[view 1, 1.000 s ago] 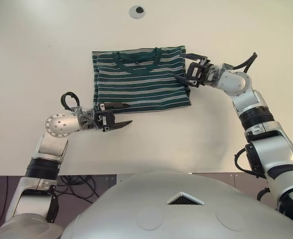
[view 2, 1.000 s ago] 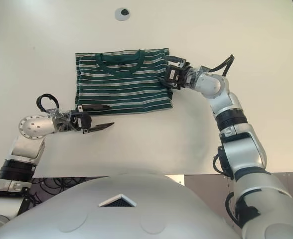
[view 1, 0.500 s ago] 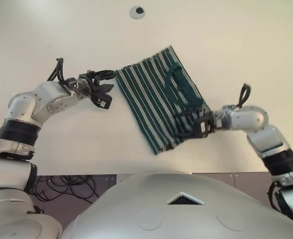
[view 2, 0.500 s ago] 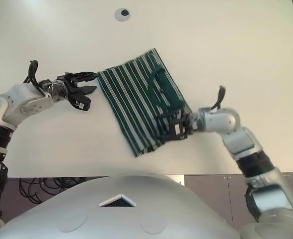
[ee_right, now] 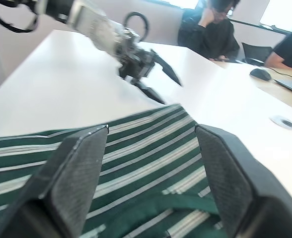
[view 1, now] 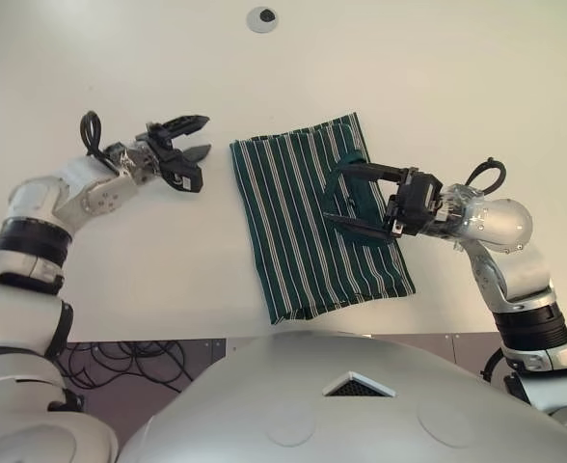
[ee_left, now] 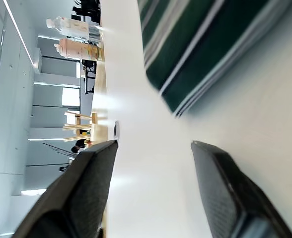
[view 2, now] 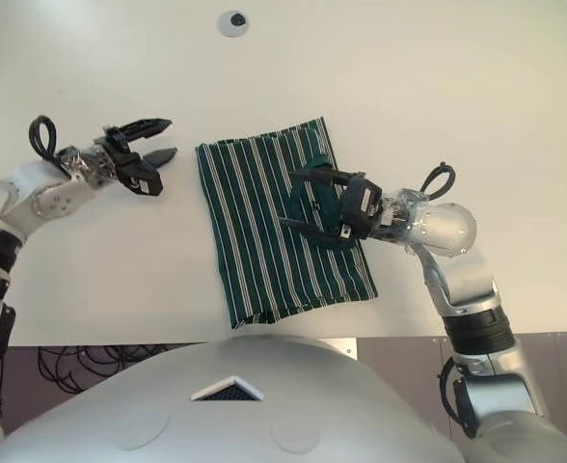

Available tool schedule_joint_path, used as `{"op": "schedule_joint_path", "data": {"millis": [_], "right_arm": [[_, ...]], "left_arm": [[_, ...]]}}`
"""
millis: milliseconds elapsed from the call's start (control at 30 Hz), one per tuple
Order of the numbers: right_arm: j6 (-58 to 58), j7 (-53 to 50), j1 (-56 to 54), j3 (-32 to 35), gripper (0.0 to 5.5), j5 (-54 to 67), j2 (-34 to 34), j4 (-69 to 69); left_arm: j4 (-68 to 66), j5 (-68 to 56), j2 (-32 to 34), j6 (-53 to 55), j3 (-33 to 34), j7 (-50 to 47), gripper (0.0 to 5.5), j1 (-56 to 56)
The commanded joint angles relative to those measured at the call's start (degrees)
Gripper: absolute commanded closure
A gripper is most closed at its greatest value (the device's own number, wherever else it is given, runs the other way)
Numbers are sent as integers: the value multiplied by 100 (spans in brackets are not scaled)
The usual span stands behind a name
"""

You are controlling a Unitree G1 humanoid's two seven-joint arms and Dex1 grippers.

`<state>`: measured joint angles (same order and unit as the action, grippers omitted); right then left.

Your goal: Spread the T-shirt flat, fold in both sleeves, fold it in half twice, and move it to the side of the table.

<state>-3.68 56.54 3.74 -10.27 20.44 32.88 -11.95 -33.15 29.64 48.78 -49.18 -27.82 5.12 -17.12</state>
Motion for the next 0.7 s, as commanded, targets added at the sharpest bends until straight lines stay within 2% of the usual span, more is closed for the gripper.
{"op": "schedule_joint_path", "data": {"millis": [33,133,233,300,500,700], "right_arm": [[-434,602,301,1126,228,-10,1119,1151],[-995,1030,769,1251,228,-385,1594,1915],[-1720,1237,1086,1403,228,-662,1842,2421],[-2000,1300,1102,1503,228,-606,1842,2412],[-4127,1194,1692,1164,228,-1696,1924,2581],[-5140,805,1831,867,228,-2336,1995,2857]], "left_arm": [[1742,-2492,1006,-348,-534,1454,280,2231],[2387,-2736,1379,-170,-711,1988,280,3209],[2683,-2672,1422,-41,-562,2209,280,3682],[2694,-2238,1268,-43,-455,2192,280,3814],[2645,-676,680,-103,-323,1939,280,3794],[2785,-484,474,-27,-462,2189,280,3937]]}}
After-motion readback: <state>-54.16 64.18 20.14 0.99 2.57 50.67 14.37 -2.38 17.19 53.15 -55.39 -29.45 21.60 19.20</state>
